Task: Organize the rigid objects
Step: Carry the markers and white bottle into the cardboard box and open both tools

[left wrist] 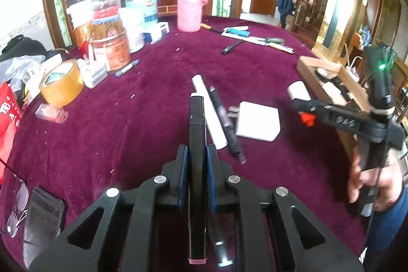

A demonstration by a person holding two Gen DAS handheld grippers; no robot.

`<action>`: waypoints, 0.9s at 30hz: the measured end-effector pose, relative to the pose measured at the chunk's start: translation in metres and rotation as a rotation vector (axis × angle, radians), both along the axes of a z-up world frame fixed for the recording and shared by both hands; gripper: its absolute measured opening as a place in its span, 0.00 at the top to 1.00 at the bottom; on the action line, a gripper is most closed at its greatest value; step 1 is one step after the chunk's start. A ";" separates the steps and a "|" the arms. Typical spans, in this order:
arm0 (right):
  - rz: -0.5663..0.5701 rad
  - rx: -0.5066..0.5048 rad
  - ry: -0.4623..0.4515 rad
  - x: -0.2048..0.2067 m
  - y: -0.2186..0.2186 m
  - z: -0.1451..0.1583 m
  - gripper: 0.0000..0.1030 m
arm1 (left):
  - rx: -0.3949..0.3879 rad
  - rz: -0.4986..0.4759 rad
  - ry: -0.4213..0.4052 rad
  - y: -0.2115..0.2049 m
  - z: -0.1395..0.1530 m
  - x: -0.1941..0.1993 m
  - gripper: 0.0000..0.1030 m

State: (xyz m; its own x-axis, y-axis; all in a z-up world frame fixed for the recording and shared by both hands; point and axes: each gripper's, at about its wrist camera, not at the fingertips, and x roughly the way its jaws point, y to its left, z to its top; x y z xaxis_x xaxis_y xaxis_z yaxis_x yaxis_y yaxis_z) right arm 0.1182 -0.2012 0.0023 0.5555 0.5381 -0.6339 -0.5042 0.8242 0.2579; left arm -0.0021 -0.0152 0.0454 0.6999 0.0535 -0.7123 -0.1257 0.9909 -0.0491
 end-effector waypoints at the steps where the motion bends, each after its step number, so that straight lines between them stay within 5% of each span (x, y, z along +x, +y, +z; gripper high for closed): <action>1: -0.002 0.000 -0.002 0.000 0.000 0.000 0.76 | -0.010 -0.008 -0.007 -0.004 0.004 0.001 0.88; 15: -0.062 0.161 -0.004 -0.013 -0.050 0.034 0.76 | -0.072 -0.168 -0.044 -0.074 0.039 0.018 0.88; 27: -0.205 0.145 -0.004 -0.021 -0.148 0.053 0.76 | -0.132 -0.331 -0.002 -0.165 0.043 0.054 0.88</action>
State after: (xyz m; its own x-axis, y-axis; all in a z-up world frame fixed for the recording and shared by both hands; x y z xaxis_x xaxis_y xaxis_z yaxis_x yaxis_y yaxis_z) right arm 0.0974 -0.3489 0.0558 0.6652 0.4988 -0.5556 -0.3313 0.8640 0.3791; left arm 0.0524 -0.1798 0.0881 0.6656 -0.2685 -0.6964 0.2010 0.9631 -0.1792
